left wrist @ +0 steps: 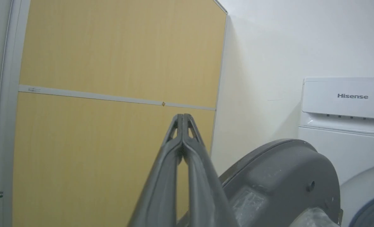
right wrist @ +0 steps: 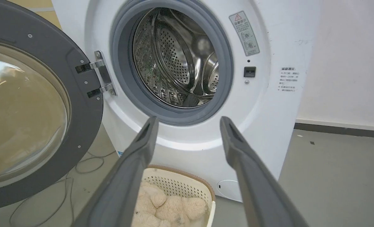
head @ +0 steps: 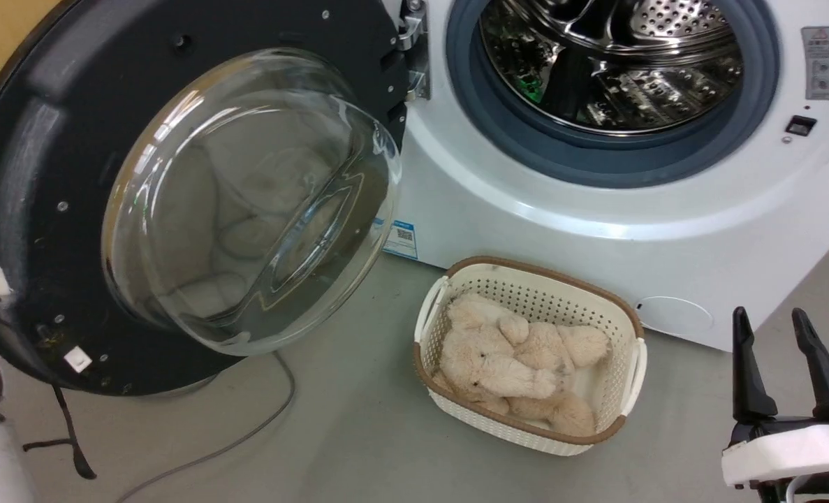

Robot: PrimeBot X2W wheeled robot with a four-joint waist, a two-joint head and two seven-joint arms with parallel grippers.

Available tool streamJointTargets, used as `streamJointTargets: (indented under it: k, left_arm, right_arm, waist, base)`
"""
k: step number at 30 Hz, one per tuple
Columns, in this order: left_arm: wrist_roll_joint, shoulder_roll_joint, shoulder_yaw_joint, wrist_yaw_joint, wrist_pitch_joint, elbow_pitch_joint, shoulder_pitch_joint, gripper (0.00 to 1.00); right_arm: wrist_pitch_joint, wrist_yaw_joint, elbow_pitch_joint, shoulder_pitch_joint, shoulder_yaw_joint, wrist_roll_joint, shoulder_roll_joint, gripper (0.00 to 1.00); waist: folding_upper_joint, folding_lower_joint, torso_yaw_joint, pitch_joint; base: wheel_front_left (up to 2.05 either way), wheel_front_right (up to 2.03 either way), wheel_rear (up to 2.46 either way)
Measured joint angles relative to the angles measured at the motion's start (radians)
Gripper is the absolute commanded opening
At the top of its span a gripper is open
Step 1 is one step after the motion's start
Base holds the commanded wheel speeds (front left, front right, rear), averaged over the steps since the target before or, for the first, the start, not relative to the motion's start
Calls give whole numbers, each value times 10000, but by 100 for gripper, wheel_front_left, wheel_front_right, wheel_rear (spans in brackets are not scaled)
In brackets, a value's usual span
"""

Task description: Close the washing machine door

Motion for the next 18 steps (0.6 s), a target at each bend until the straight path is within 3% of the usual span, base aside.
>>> streamJointTargets:
  k: [7,18]
  left_arm:
    - [-610,462,527,-100,288,1310,-522,0]
    - [-2353,1214,1122,-353,2247,4121,-1339,0]
  right_arm:
    - [-100,0,65,-7,-84,105,0,100]
    - [-355,0,132,-121,-117,236,0,100]
  waist:
    - [0,0,253,114]
    - [0,0,615,400]
  base:
    - [0,0,0]
    - [0,0,0]
